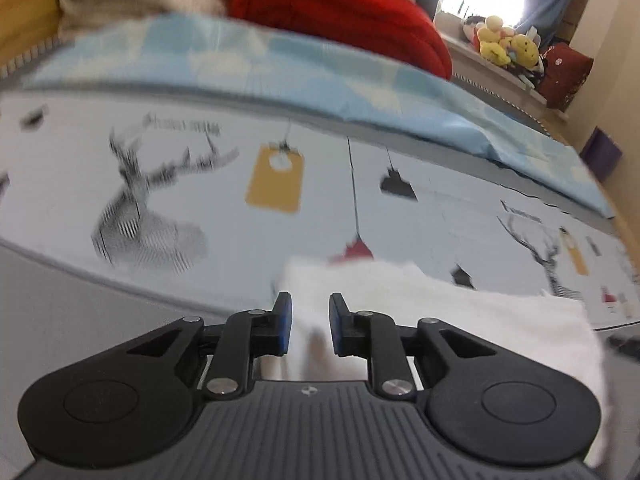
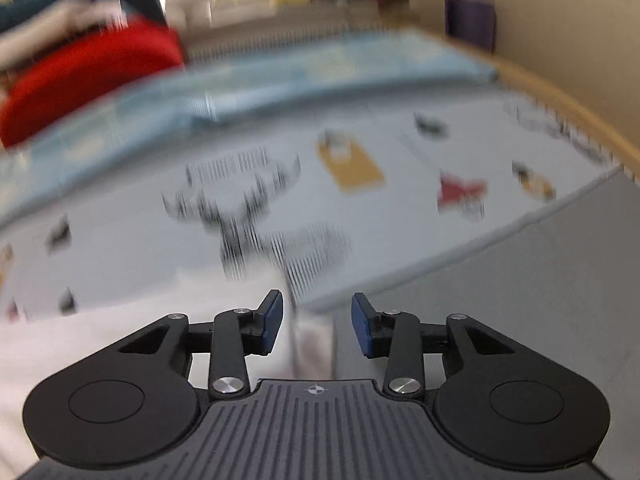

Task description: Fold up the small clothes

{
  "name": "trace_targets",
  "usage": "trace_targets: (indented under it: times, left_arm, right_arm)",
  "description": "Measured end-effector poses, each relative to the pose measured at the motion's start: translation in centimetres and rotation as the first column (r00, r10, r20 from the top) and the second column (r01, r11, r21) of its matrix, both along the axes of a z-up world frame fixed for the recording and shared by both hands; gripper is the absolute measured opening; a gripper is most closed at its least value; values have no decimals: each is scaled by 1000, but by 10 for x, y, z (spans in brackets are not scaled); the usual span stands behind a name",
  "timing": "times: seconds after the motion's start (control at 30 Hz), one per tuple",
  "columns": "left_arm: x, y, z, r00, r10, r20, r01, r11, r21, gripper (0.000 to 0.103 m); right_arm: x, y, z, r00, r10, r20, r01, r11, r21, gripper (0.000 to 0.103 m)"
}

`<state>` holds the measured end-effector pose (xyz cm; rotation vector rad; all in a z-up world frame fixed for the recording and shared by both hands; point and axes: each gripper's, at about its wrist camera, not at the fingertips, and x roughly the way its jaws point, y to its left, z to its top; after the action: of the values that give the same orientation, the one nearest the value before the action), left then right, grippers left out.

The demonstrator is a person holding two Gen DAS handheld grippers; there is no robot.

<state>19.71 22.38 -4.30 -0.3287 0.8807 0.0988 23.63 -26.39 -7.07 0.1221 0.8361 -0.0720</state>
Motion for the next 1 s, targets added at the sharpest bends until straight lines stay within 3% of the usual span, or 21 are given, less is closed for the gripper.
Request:
trace_targets:
  times: [0.13, 0.3, 0.47, 0.53, 0.57, 0.6, 0.67, 0.77, 0.83, 0.93, 1.0]
  left_arm:
    - [-11, 3, -16, 990, -63, -128, 52, 995, -86, 23]
    - [-41, -12, -35, 950, -155, -269, 152, 988, -34, 25]
    - [-76, -19, -38, 917, -222, -333, 216, 975, -54, 26]
    - [-91, -23, -40, 901, -246, -359, 245, 968, -49, 22]
    - [-98, -26, -44, 889, -266, -373, 267, 962, -50, 10]
    - [-101, -27, -48, 881, -276, -385, 280, 959, -48, 3]
    - [-111, -27, -47, 879, -279, -387, 289, 957, -34, 3]
    - [-134, -20, -24, 900, -284, -331, 282, 958, -55, 3]
    - [-155, -18, -17, 898, -296, -326, 294, 954, -58, 3]
    - [-183, -14, -25, 877, -304, -371, 301, 951, -69, 3]
    - [-192, -9, -27, 882, -299, -364, 291, 954, -78, 7]
  right_arm:
    - [-9, -8, -10, 986, 58, -154, -52, 998, 41, 39]
    - [-38, -14, -13, 960, 131, -247, -119, 991, 62, 40]
    - [-71, -13, -15, 928, 196, -318, -175, 980, 94, 40]
    - [-83, -11, -15, 917, 217, -334, -201, 976, 84, 40]
    - [-88, -10, -16, 912, 220, -346, -207, 975, 75, 33]
    - [-91, -11, -16, 908, 222, -356, -210, 975, 73, 17]
    - [-99, -15, -13, 906, 223, -358, -206, 975, 87, 5]
    - [-111, -28, 4, 929, 185, -321, -142, 978, 153, 3]
    - [-121, -36, 16, 937, 171, -304, -118, 976, 184, 3]
    - [-145, -36, 17, 919, 175, -353, -137, 982, 131, 2]
    - [-155, -36, 10, 909, 155, -387, -121, 986, 110, 5]
